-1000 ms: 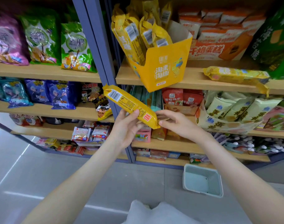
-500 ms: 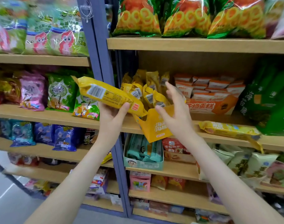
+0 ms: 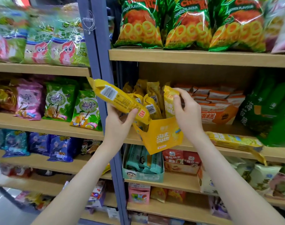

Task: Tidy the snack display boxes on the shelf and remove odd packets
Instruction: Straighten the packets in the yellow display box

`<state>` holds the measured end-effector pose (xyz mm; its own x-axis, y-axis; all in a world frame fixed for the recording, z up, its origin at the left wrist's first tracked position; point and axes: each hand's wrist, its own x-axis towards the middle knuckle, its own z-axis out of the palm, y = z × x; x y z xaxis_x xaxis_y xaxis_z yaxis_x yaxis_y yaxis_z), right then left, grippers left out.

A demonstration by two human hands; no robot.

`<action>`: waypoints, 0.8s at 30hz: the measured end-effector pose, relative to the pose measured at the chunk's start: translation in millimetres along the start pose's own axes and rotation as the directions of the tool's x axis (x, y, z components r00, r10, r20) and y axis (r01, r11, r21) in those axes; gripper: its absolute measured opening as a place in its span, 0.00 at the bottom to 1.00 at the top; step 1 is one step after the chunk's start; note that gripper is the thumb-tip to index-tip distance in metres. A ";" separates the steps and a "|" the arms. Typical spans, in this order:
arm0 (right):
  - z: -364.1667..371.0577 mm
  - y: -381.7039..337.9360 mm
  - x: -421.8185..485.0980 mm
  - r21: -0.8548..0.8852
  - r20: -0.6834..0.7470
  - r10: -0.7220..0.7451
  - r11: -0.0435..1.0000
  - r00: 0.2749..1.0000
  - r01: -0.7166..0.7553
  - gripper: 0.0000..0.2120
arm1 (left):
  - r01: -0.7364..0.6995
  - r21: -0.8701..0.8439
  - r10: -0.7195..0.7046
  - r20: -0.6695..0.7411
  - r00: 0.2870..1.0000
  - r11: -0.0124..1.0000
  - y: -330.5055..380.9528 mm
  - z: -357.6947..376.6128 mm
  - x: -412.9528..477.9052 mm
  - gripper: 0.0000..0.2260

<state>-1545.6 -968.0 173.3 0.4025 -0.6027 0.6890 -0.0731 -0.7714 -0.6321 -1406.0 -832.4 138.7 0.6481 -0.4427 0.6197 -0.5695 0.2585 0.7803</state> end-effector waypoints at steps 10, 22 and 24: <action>18.2 -5.4 -13.3 -0.089 -0.044 -0.181 0.980 0.983 0.176 0.16 | -0.027 0.314 -0.048 0.229 0.972 0.949 -2.6 23.4 -5.5 0.24; 21.6 -15.6 -16.6 -0.165 0.209 -0.143 0.970 0.967 0.179 0.13 | -0.175 0.474 0.082 0.211 0.974 0.863 -20.3 15.7 -23.5 0.09; 23.8 -11.5 -24.2 -0.273 0.304 -0.094 0.945 0.948 0.181 0.17 | -0.161 0.409 0.130 0.102 0.986 0.898 -22.7 14.1 -28.0 0.12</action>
<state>-1532.8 -939.7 155.4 0.6655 -0.4367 0.6053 -0.2450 -0.8939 -0.3755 -1418.3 -837.9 102.5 0.5135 -0.4902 0.7043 -0.8227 -0.0478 0.5665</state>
